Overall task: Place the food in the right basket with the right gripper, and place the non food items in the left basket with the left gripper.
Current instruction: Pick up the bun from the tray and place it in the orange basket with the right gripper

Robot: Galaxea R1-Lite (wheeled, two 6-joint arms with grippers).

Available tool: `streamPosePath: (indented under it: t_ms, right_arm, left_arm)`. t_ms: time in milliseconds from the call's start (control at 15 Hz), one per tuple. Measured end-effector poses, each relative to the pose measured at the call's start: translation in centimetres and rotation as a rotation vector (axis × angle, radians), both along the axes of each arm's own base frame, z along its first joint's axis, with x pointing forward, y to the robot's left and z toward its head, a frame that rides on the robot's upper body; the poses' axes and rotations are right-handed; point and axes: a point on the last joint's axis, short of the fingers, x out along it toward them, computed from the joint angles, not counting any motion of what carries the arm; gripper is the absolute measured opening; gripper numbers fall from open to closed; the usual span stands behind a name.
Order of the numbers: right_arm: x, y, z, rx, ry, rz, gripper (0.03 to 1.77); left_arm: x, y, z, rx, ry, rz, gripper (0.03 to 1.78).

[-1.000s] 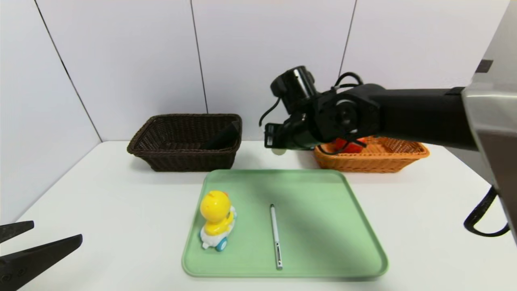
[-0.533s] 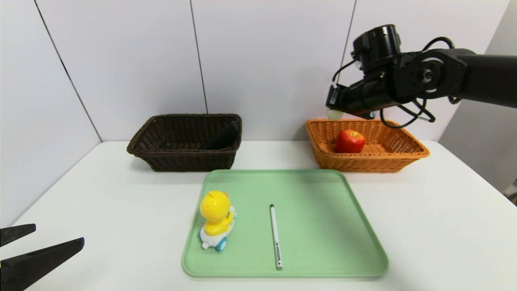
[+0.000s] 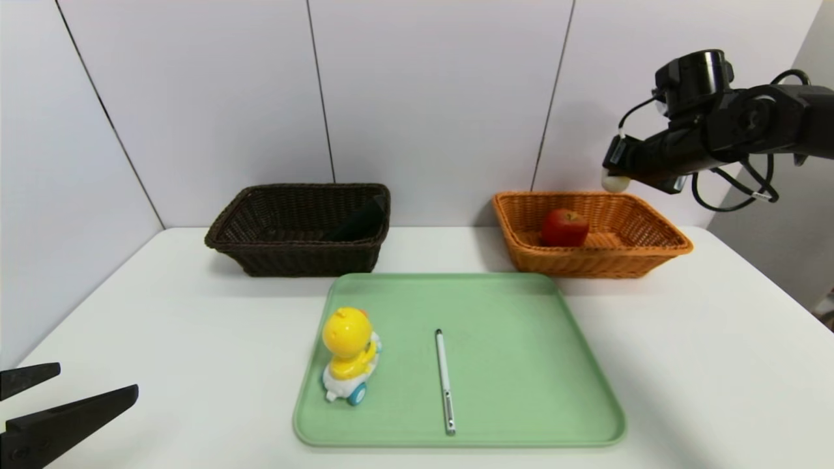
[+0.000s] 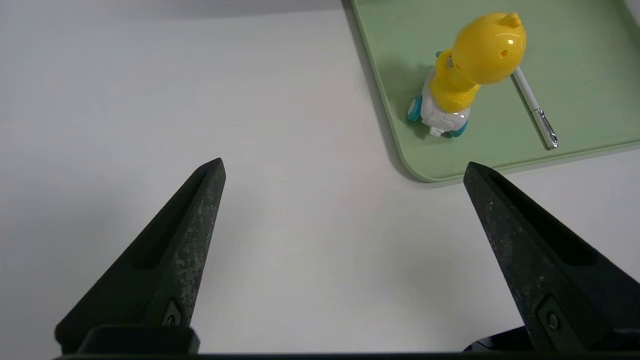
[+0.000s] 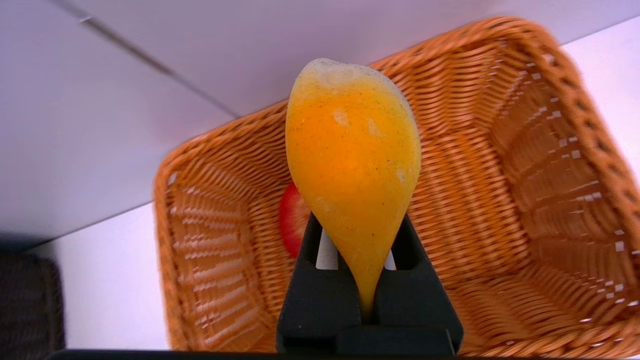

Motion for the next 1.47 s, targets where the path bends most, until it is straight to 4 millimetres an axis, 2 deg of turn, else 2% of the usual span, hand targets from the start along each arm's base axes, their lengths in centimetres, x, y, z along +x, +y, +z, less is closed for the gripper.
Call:
streamPosePath:
  t_ms: [200, 600, 800, 1000, 1200, 1467]
  right_arm:
    - [1.0, -1.6, -1.6, -0.004, 0.039, -0.038, 0.11]
    - [2.8, -2.0, -5.0, -0.01, 0.116, -0.055, 0.14]
    - [3.2, -1.9, -5.8, -0.014, 0.126, -0.059, 0.64]
    - [3.3, -2.0, -5.9, -0.016, 0.129, -0.06, 0.99]
    - [3.2, -1.9, -5.8, -0.016, 0.128, -0.059, 1.22]
    - [2.8, -1.6, -5.0, -0.017, 0.112, -0.052, 1.42]
  left_arm:
    - [0.0, 0.0, 0.0, 0.0, 0.0, 0.0, 1.69]
    - [0.0, 0.0, -0.1, -0.002, 0.001, -0.002, 1.69]
    - [0.0, 0.0, -0.1, -0.001, 0.001, -0.002, 1.69]
    - [0.0, 0.0, -0.1, -0.002, 0.002, -0.004, 1.69]
    - [0.0, 0.0, -0.1, -0.002, 0.003, -0.005, 1.69]
    - [-0.1, 0.0, -0.1, -0.003, 0.0, -0.003, 1.69]
